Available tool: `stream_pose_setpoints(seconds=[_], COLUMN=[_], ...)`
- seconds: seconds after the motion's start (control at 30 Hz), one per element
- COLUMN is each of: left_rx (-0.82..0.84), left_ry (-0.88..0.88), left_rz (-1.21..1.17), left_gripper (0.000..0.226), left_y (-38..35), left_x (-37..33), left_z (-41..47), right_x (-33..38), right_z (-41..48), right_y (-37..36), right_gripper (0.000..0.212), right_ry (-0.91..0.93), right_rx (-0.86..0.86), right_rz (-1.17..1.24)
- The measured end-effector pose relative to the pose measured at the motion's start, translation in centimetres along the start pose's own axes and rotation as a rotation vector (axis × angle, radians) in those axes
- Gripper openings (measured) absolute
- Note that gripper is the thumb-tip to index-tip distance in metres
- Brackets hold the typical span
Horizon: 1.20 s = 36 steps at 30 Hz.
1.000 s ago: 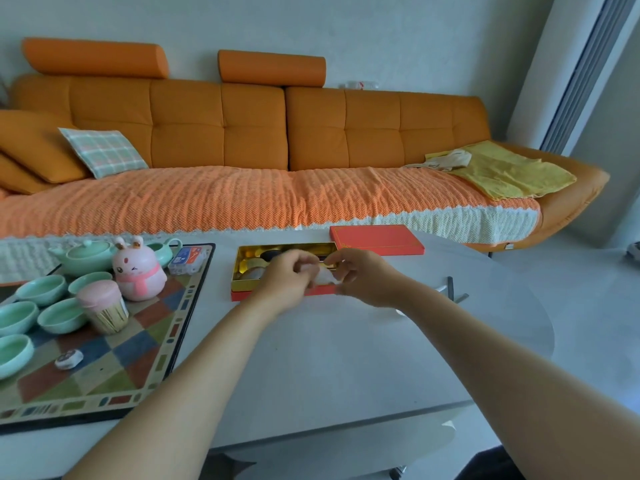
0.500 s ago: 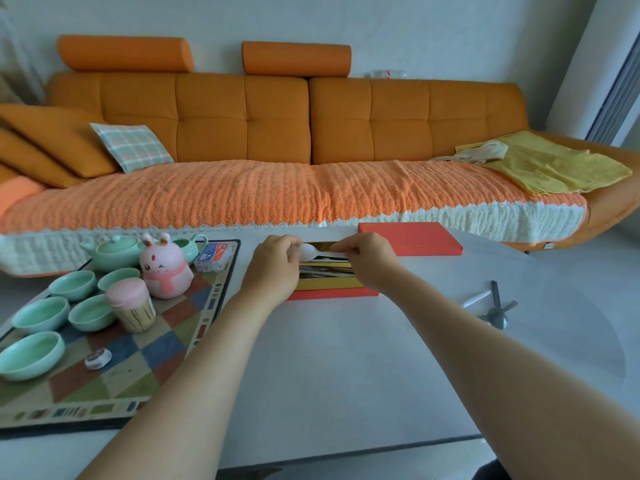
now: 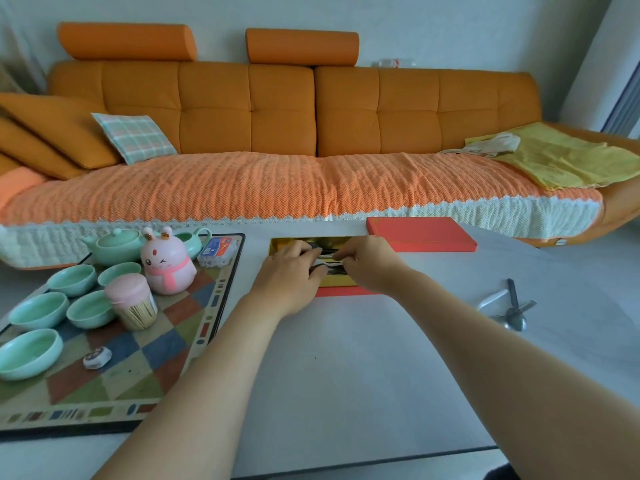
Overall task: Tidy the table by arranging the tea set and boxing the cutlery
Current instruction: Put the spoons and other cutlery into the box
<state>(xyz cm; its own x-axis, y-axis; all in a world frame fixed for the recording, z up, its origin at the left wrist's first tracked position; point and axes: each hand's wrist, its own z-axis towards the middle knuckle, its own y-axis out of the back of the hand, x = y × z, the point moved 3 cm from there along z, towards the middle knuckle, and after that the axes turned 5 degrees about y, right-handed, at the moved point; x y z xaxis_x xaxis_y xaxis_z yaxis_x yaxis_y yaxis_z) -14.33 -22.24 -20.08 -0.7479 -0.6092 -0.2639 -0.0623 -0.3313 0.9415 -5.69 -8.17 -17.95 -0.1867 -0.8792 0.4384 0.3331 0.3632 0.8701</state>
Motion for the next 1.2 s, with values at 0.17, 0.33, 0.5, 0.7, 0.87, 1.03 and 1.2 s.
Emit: stream_pose_setpoints(seconds=[0.17, 0.33, 0.5, 0.7, 0.87, 1.03, 1.2], left_rx=[0.037, -0.055, -0.15, 0.004, 0.115, 0.16, 0.156], left_ry=[0.002, -0.031, -0.102, -0.173, -0.206, -0.237, -0.198], left_rz=[0.038, 0.052, -0.056, -0.231, -0.269, -0.243, -0.277], left_gripper=[0.052, 0.054, 0.046, 0.039, 0.037, 0.042, 0.046], left_y=[0.0, 0.2, 0.6, -0.7, -2.0, -2.8, -2.7], left_x=[-0.6, -2.1, -5.7, -10.2, -12.8, -13.8, -13.1], left_z=[-0.3, -0.8, -2.1, -4.1, -5.1, -5.7, -5.6], right_x=[-0.2, -0.3, -2.6, -6.6, -8.2, -8.3, -6.8], right_z=[-0.9, -2.4, -5.4, -9.8, -12.8, -13.2, -11.8], right_y=[0.3, 3.3, 6.2, 8.0, 8.5, 7.6, 6.3], right_gripper=[0.039, 0.046, 0.05, 0.056, 0.037, 0.05, 0.044], right_ry=[0.021, 0.039, -0.014, -0.161, -0.179, -0.177, -0.124], right_rx=[0.063, -0.093, -0.112, 0.131, 0.286, 0.231, 0.198], right_rz=[-0.013, 0.037, 0.021, -0.114, -0.323, -0.268, -0.157])
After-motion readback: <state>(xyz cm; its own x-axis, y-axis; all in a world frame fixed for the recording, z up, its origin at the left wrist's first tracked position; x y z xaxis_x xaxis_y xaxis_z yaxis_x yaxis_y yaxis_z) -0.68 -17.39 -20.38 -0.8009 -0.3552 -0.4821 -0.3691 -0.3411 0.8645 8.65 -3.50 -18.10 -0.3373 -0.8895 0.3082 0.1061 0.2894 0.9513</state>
